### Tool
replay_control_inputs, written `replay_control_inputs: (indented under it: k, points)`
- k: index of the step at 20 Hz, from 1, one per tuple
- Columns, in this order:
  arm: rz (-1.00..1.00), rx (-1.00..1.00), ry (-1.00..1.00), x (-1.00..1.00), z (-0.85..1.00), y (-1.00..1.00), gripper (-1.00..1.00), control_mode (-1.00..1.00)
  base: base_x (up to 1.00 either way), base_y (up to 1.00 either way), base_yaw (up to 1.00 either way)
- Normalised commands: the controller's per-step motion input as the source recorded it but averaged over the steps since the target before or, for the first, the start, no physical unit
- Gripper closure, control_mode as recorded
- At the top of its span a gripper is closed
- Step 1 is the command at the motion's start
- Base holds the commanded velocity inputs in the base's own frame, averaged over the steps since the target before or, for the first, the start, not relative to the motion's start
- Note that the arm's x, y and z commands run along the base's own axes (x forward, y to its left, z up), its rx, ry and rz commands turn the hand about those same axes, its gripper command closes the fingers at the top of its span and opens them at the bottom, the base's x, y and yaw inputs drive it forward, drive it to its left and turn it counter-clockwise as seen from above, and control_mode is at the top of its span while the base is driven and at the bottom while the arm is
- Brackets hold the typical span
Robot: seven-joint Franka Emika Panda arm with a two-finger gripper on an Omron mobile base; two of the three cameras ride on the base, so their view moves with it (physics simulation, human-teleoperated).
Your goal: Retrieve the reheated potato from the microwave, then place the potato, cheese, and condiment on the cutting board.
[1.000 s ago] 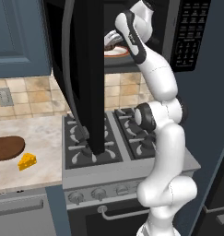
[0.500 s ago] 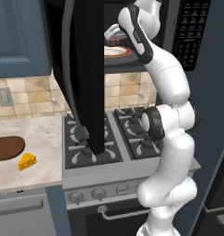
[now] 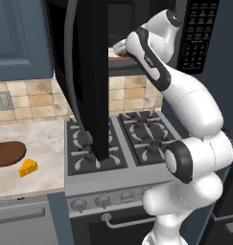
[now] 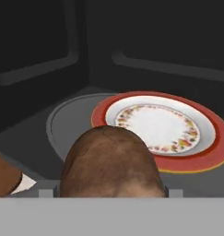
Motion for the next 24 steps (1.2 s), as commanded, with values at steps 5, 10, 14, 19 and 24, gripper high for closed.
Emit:
replay_control_inputs:
  k: [5,10,14,19,24]
  points:
    - [-0.19,0.2,0.11,-0.45,0.36,-0.05,1.0,-1.0,0.0,0.0,0.0]
    - [-0.18,0.18,0.17,-0.48,0.49,-0.06,1.0,-1.0,0.0,0.0,0.0]
    - [-0.14,0.14,0.14,-0.59,0.36,-0.1,1.0,-1.0,0.0,0.0,0.0]
    - [-0.1,0.05,0.01,-0.77,0.07,-0.15,1.0,-1.0,0.0,0.0,0.0]
    - [-0.07,0.0,0.0,-0.73,-0.19,-0.09,1.0,-1.0,0.0,0.0,0.0]
